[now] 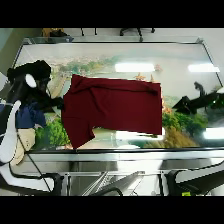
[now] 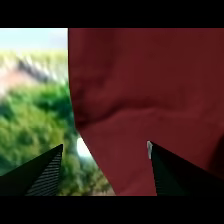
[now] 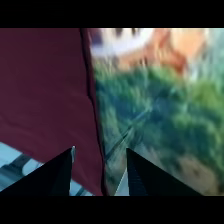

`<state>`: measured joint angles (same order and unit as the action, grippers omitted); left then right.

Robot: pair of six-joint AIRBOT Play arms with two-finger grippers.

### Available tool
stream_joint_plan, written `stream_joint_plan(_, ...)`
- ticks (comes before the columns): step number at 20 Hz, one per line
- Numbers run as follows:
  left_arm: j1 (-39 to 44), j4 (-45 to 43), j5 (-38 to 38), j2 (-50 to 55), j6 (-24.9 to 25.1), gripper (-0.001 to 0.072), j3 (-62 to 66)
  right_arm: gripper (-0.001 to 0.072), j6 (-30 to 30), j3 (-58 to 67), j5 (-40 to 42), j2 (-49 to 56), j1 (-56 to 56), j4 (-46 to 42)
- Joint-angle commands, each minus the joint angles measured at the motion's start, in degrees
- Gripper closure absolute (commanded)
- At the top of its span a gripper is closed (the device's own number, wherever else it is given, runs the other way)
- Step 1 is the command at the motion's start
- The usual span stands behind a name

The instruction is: Fold the shirts.

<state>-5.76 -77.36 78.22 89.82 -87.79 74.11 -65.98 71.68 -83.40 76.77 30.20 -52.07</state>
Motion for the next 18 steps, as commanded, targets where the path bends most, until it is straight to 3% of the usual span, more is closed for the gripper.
stream_joint_plan(1, -3.4, 8.3, -7.3, -7.3, 2.3, 0.0118, -15.4, 0.0332, 3.4, -12.8, 3.7, -2.7, 0.5, 2.4)
stream_joint_plan(5, -4.3, 11.5, -12.4, -8.5, 3.7, 0.0118, -21.4, 0.0333, 4.9, -19.5, 12.2, -2.1, -5.6, 3.9)
stream_joint_plan(9, -4.3, 15.3, -17.0, -8.5, 4.6, 0.0118, -25.5, 0.0337, 7.6, -19.8, 13.3, -1.6, -11.3, 10.3)
stream_joint_plan(16, 2.4, 19.1, -12.7, -4.7, 5.9, 0.0121, -25.5, 0.0351, 7.7, -19.8, 11.0, -1.7, -12.1, 12.2)
stream_joint_plan(17, 3.3, 19.1, -12.6, -4.9, 5.9, 0.0265, -25.5, 0.0351, 7.7, -19.8, 9.7, -1.8, -12.0, 12.2)
stream_joint_plan(18, 3.8, 19.0, -12.4, -5.4, 5.9, 0.0623, -25.5, 0.0351, 7.7, -19.8, 8.6, -1.8, -12.0, 12.2)
